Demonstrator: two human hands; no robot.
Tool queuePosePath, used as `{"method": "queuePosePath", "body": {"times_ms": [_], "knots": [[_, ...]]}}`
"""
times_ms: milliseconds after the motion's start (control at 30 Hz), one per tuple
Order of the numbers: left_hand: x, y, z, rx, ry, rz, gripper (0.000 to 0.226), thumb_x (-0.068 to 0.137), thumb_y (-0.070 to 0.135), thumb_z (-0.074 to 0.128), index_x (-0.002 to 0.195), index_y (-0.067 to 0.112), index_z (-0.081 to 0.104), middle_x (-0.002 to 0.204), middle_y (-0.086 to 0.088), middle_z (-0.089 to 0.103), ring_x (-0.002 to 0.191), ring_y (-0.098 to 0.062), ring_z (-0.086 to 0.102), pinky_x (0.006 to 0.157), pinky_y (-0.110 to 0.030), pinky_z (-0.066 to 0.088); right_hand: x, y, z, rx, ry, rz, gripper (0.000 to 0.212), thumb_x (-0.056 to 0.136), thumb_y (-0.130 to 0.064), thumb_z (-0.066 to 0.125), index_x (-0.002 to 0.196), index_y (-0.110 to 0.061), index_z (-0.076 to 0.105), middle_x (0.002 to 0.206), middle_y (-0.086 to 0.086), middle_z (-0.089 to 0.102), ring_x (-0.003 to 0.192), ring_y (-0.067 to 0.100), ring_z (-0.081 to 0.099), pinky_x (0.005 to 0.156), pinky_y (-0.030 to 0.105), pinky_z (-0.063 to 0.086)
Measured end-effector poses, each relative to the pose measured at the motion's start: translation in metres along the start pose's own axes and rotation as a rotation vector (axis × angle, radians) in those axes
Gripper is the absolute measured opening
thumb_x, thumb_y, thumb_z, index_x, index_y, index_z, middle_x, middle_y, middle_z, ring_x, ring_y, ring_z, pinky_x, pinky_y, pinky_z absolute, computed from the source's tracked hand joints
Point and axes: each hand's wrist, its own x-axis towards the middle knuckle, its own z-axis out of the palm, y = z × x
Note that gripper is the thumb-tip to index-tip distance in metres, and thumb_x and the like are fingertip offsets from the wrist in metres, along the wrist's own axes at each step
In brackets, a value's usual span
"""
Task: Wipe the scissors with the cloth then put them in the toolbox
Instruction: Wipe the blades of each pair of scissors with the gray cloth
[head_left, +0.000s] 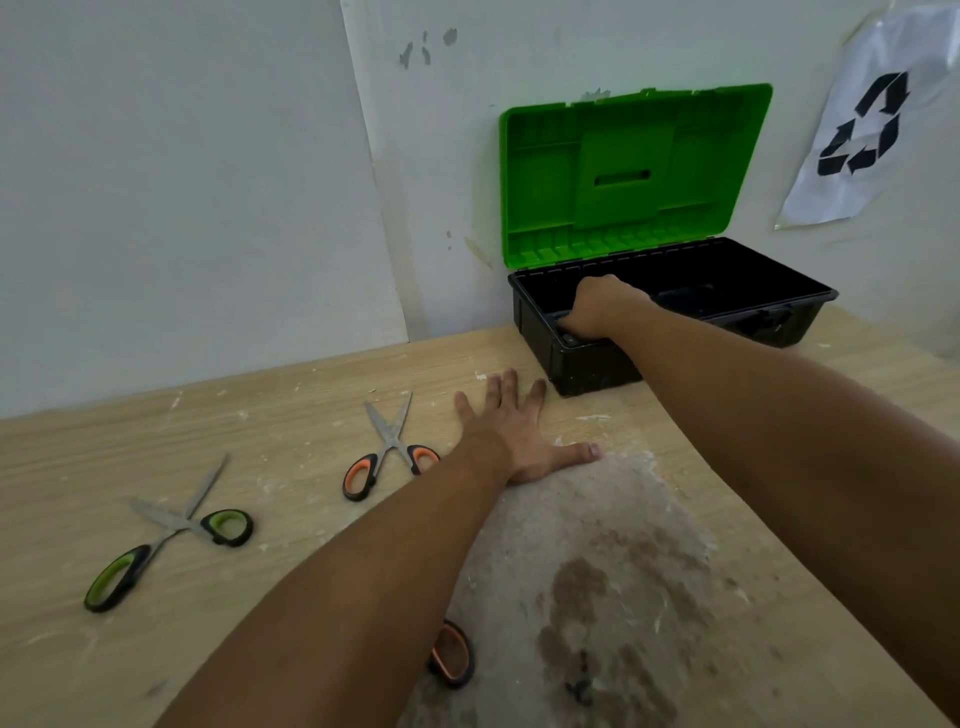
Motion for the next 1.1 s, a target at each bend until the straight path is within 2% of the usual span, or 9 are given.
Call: {"method": "queuePosePath", "body": {"times_ms": [200,333,433,533,633,767,867,1033,1100], "knots": [[-0.01,-0.001,-0.004,-0.02,0.017,0.026,0.124,0.061,0.102,0.025,0.158,0.033,-0.007,0.166,-0.008,-0.018,0.152,-0.03,-0.017,0.113,-0.07,-0.009,-0.04,0.004,-0.015,0.145,0.27,-0.057,0.036,0.087,-0.045,0.062,0.082,-0.011,0.073,0.075,0.005,0.069,0.067,0.023,0.064,0.071,0.042,0.058],[-0.026,-0.003,-0.012,-0.049,0.109,0.074,0.105,0.075,0.092,0.029,0.158,0.035,-0.001,0.167,-0.008,-0.011,0.153,-0.03,-0.008,0.117,-0.066,-0.003,-0.078,0.006,-0.025,0.175,0.413,-0.096,0.033,0.089,-0.045,0.061,0.1,-0.016,0.072,0.092,-0.002,0.072,0.09,0.022,0.064,0.091,0.049,0.05],[-0.047,-0.005,-0.016,-0.139,0.252,0.142,0.077,0.091,0.07,0.041,0.154,0.026,0.029,0.163,-0.008,0.024,0.149,-0.027,0.022,0.118,-0.053,0.022,-0.113,0.0,-0.026,0.288,0.48,-0.157,0.026,0.09,-0.041,0.061,0.104,-0.022,0.071,0.098,-0.004,0.071,0.095,0.019,0.064,0.092,0.05,0.05],[-0.077,-0.013,-0.024,-0.431,0.465,0.163,0.034,0.093,0.045,0.056,0.115,0.021,0.066,0.106,-0.001,0.07,0.098,-0.019,0.065,0.084,-0.035,0.053,-0.154,-0.02,-0.018,0.42,0.476,-0.225,0.013,0.089,-0.035,0.062,0.088,-0.025,0.071,0.083,-0.011,0.069,0.081,0.014,0.064,0.082,0.045,0.055],[-0.112,-0.03,-0.026,-0.512,0.655,0.139,0.019,0.092,0.031,0.06,0.082,0.017,0.067,0.065,0.006,0.061,0.064,-0.016,0.058,0.059,-0.031,0.047,-0.195,-0.046,-0.005,0.55,0.384,-0.24,0.015,0.085,-0.031,0.068,0.073,-0.022,0.069,0.068,-0.011,0.067,0.065,0.01,0.063,0.066,0.034,0.056],[-0.16,-0.059,-0.022,-0.498,0.75,0.072,0.019,0.089,0.026,0.061,0.075,0.016,0.065,0.06,0.005,0.062,0.059,-0.013,0.057,0.055,-0.03,0.044,-0.252,-0.071,0.008,0.508,0.138,-0.298,0.025,0.083,-0.038,0.073,0.066,-0.02,0.067,0.066,-0.008,0.066,0.062,0.008,0.06,0.056,0.025,0.045],[-0.194,-0.082,-0.019,-0.489,0.772,-0.068,0.016,0.086,0.03,0.062,0.074,0.02,0.064,0.058,0.009,0.058,0.057,-0.006,0.055,0.052,-0.026,0.039,-0.291,-0.082,0.013,0.445,-0.063,-0.314,0.036,0.082,-0.049,0.072,0.069,-0.016,0.07,0.071,0.0,0.071,0.063,0.013,0.063,0.058,0.028,0.051],[-0.241,-0.102,-0.002,-0.379,0.539,-0.286,0.018,0.083,0.042,0.065,0.078,0.026,0.06,0.076,0.009,0.062,0.068,-0.012,0.058,0.055,-0.027,0.039,-0.338,-0.096,0.032,0.306,-0.255,-0.332,0.054,0.085,-0.055,0.064,0.085,-0.002,0.073,0.069,0.006,0.064,0.063,0.018,0.056,0.058,0.031,0.045],[-0.254,-0.1,0.008,-0.378,0.437,-0.314,0.031,0.078,0.047,0.067,0.067,0.021,0.054,0.066,0.009,0.058,0.058,-0.012,0.054,0.052,-0.027,0.035,-0.349,-0.1,0.038,0.269,-0.282,-0.329,0.055,0.084,-0.055,0.064,0.09,-0.001,0.073,0.072,0.007,0.061,0.065,0.02,0.054,0.06,0.033,0.042]]}}
